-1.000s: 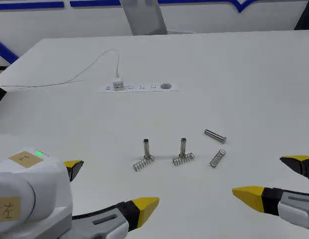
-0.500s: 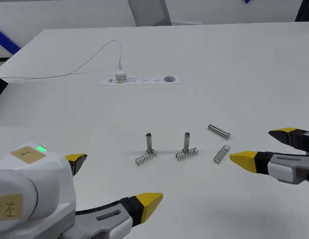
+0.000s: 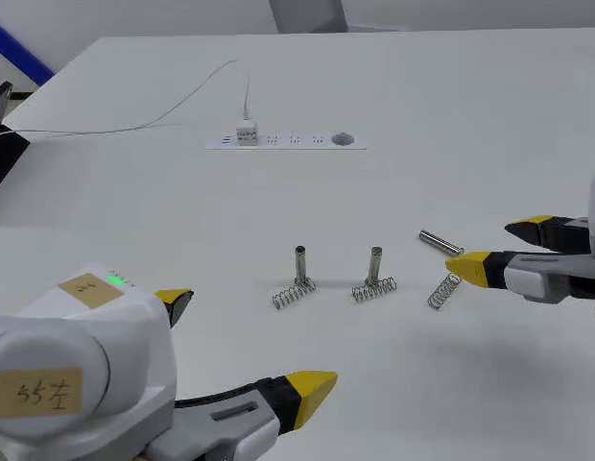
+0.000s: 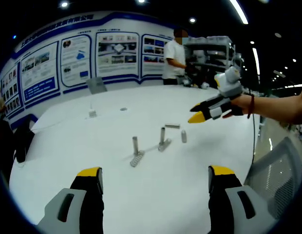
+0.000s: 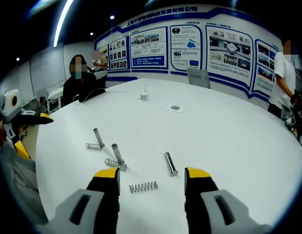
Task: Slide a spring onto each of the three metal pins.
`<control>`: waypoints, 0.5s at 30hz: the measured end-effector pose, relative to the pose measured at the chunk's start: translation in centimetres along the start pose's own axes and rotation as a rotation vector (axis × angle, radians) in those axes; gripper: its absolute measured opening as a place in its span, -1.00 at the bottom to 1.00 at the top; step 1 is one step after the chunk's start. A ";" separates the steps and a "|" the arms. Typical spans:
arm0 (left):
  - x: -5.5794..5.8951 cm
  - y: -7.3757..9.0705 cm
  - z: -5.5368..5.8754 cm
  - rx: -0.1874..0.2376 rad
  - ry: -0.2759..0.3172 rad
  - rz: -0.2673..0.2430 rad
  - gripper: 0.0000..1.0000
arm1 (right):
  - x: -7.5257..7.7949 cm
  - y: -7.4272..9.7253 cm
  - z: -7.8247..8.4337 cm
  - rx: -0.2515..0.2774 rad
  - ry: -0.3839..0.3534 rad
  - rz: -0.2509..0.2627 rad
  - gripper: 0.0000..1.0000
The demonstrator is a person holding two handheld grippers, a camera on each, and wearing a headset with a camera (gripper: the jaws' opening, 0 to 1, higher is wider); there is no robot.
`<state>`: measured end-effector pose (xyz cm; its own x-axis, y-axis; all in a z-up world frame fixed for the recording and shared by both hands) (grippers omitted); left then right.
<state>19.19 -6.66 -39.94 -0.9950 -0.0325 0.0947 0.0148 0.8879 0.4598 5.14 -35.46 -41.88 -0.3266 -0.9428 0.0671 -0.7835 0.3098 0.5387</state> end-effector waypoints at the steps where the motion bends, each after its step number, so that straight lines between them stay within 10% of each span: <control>1: 0.0 0.0 0.0 -0.002 0.000 0.001 0.82 | 0.1 -0.3 -0.1 -0.001 0.007 -0.003 0.07; 15: -0.8 0.1 0.1 0.003 0.007 -0.021 0.82 | 1.0 -4.7 -0.8 -0.027 0.019 -0.023 -0.26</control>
<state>20.00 -6.54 -40.03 -0.9943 -0.0544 0.0913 -0.0064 0.8882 0.4593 8.92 -37.96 -43.72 -0.2983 -0.9519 0.0705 -0.7760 0.2848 0.5628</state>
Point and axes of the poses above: the centre of the closed fingertips' face, and the gripper's own axes: y roughly backward along the fingers, x roughly to its right, z roughly out of its underside, the point moved 9 cm from there along y, roughly backward along the fingers, and after that the axes turned 7 degrees about z, right-handed, at the moved point
